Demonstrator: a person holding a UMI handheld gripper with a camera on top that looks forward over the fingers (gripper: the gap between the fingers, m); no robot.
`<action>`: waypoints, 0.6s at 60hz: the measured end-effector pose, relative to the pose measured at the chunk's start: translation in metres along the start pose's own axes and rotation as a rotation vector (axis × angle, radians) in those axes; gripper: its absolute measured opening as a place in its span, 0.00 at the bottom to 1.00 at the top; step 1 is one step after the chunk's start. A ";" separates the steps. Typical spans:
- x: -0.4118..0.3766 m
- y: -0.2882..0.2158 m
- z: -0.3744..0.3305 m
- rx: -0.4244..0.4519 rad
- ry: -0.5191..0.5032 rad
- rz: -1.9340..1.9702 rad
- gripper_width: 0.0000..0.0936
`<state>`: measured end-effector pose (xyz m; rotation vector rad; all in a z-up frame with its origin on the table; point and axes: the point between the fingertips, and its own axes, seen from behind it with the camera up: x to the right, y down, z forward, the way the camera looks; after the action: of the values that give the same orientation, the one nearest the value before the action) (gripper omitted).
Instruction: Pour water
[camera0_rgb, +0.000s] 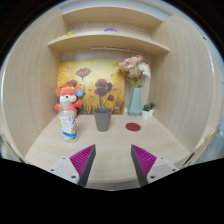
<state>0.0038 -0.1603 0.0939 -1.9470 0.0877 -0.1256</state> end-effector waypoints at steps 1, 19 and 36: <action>-0.006 0.001 0.001 -0.002 -0.015 0.000 0.77; -0.131 -0.001 0.042 0.008 -0.206 -0.022 0.78; -0.181 -0.022 0.096 0.031 -0.251 -0.035 0.78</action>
<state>-0.1629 -0.0422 0.0703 -1.9186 -0.1134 0.0947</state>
